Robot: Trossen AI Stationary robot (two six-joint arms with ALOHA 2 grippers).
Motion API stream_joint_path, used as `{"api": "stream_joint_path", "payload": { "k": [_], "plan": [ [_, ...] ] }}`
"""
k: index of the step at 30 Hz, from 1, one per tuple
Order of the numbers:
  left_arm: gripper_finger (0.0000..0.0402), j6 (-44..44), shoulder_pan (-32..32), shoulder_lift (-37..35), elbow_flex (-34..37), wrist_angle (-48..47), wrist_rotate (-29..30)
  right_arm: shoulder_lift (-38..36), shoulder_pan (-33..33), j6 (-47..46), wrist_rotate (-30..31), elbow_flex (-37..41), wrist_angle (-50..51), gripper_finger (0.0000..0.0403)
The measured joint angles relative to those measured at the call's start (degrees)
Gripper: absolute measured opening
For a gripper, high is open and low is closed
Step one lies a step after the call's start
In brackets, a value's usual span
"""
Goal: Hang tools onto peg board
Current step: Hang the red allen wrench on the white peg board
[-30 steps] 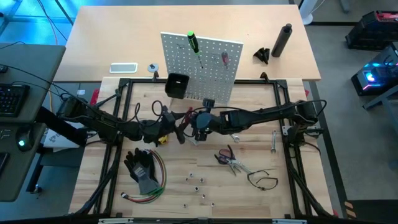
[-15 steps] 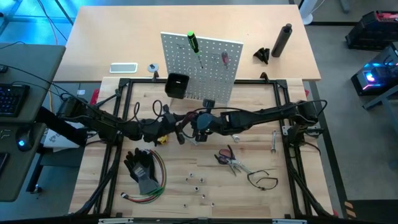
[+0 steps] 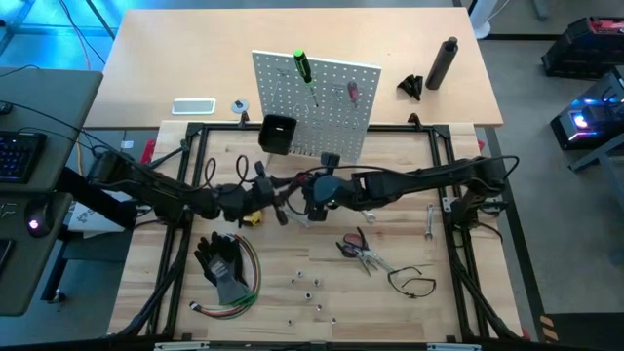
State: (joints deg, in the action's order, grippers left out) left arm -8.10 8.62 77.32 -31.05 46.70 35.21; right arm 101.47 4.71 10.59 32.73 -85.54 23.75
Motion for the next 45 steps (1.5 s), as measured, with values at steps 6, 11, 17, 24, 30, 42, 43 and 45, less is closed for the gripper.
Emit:
{"api": "stream_joint_path", "payload": {
  "k": [6, 11, 17, 24, 30, 42, 43, 45],
  "plan": [
    [0.0051, -2.2, 0.1, -2.3, 0.0, -0.5, -0.6, -1.4, 0.8, 0.0, 0.1, 0.0, 0.1, 0.0000],
    [0.0051, -3.2, -0.1, -3.7, 0.1, -0.5, 1.2, -2.2, 1.0, 0.3, 2.9, 0.3, 3.6, 0.0001],
    [0.0051, -3.4, -1.2, -5.5, -0.4, -5.0, -0.2, -4.3, 1.3, -1.0, 4.8, 0.2, 7.0, 0.0001],
    [0.0051, -7.3, -2.8, -9.0, -5.6, -16.8, -1.9, -9.2, 2.9, -1.3, 6.6, 0.2, 8.9, 0.0000],
    [0.0051, -13.7, -4.8, -10.1, -13.7, -29.0, -3.8, -13.1, 4.5, -3.4, 9.3, 0.1, 14.9, 0.0000],
    [0.0051, -22.7, -14.8, -7.0, -32.7, -53.5, -13.3, -13.7, 7.0, -13.9, 9.9, 0.1, 27.8, 0.0001],
    [0.0051, -22.7, -15.8, -6.8, -34.0, -55.1, -14.8, -13.6, 7.2, -14.8, 9.9, 0.2, 28.6, 0.0001],
    [0.0051, -22.9, -17.5, -5.6, -36.8, -58.2, -17.2, -13.5, 7.6, -16.3, 10.4, 0.1, 30.1, 0.0001]
  ]
}}
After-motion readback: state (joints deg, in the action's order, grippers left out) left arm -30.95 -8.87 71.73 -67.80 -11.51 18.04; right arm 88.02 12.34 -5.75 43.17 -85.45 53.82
